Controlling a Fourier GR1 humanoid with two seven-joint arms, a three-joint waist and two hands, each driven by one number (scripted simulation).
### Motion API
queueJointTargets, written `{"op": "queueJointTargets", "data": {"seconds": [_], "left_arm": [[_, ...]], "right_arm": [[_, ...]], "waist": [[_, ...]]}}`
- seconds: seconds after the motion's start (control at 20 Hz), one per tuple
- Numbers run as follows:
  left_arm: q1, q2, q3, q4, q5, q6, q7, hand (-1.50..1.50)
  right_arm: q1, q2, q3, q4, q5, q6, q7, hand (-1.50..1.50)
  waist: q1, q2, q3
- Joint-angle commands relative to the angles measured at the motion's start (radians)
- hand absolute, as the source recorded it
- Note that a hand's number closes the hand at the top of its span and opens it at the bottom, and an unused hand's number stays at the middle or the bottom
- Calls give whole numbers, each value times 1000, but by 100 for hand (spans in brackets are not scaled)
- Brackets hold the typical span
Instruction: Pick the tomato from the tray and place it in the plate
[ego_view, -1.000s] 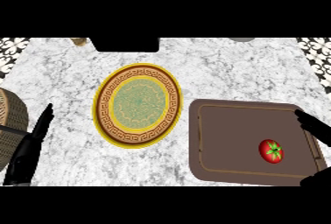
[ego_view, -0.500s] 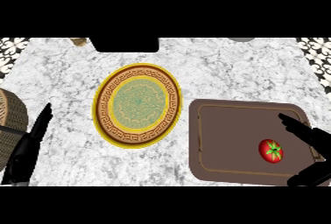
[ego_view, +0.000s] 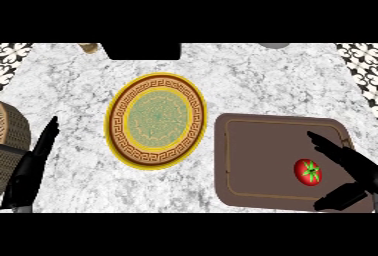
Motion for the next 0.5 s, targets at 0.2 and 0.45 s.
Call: {"op": "queueJointTargets", "data": {"seconds": [0.2,0.45], "left_arm": [[47,-17,30,-68,-28,-24,23,0],[-54,-8,37,-22,-23,-47,73,0]], "right_arm": [[-41,42,-30,92,34,-14,-111,150],[-186,63,40,136,154,-92,-112,150]], "waist": [[6,4,6],[20,10,7]]}}
